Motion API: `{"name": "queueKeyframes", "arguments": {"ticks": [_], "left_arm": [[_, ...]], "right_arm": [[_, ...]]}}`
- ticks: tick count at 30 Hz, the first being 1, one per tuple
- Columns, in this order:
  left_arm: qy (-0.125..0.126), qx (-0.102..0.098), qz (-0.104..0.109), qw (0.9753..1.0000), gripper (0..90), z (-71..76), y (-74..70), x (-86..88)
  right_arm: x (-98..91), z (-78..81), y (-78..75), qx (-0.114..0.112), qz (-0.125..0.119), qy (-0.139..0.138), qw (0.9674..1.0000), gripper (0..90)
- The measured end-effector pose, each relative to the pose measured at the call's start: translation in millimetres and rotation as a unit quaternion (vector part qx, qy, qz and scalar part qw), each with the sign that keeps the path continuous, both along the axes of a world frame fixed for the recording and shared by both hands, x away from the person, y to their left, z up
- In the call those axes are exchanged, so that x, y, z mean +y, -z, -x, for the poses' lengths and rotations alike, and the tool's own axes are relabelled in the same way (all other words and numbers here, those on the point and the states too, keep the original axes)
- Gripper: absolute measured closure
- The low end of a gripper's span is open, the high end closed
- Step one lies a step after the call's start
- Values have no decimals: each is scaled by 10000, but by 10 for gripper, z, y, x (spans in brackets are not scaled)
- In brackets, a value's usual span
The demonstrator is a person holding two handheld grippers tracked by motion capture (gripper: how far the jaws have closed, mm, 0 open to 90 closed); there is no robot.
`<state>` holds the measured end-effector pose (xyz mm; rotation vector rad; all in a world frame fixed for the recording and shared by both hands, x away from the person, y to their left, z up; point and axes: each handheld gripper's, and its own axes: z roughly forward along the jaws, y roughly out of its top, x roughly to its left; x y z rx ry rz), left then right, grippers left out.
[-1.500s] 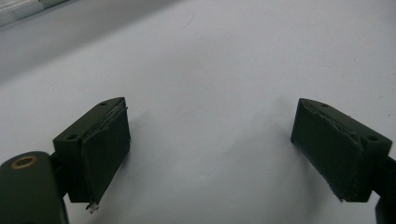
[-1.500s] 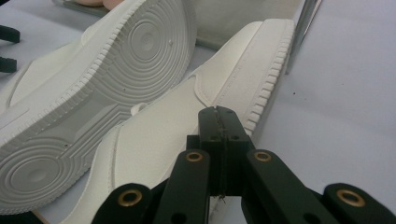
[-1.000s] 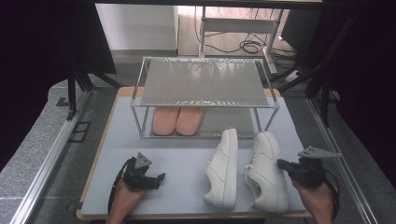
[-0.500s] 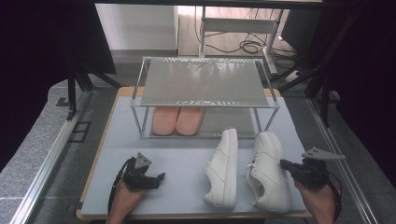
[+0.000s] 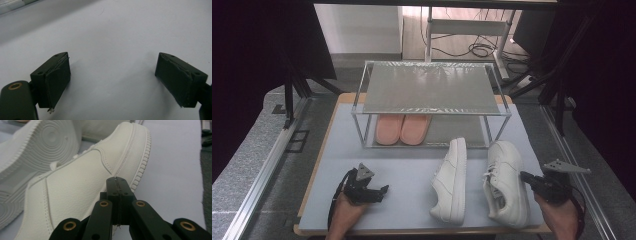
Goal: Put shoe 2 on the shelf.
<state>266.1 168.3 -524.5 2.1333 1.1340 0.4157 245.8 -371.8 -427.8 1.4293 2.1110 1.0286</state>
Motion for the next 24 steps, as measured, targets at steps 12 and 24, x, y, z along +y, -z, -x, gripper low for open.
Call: {"name": "queueKeyframes", "arguments": {"ticks": [12,24], "left_arm": [[-1,0,0,10000,131,0,0,0],[-4,-2,-1,10000,132,0,0,0]], "right_arm": [[-219,3,126,153,215,471,9985,900],[-415,-17,348,345,190,780,9962,900]]}}
